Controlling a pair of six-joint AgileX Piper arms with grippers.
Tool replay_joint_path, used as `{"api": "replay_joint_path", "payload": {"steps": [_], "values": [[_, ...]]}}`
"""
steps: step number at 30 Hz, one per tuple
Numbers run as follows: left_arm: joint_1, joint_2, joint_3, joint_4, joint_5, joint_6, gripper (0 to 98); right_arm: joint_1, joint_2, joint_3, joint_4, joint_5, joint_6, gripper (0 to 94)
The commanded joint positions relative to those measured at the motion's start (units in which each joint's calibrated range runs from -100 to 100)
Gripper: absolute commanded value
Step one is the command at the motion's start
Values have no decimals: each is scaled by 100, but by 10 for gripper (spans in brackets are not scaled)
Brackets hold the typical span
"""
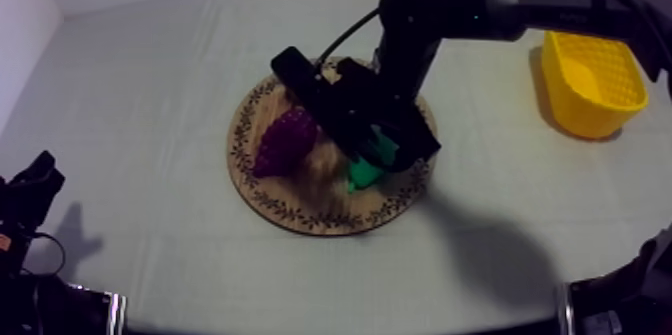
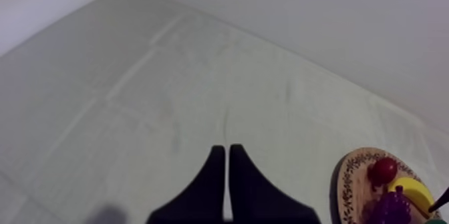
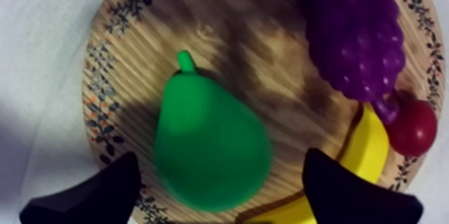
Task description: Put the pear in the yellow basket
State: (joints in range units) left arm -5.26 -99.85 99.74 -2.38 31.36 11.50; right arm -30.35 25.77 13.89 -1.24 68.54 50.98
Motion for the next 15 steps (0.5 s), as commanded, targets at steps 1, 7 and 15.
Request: {"api": "replay_joint_path", "payload": {"steps": [1,7,15], "values": [[1,2,3,1,0,0,1,6,51,0,26,-28,-22,765],[1,2,3,1,0,0,1,8,172,21,74,-84,-48,758],[1,2,3,1,0,0,1,-89,334,-34,99,-98,-106,747]]}}
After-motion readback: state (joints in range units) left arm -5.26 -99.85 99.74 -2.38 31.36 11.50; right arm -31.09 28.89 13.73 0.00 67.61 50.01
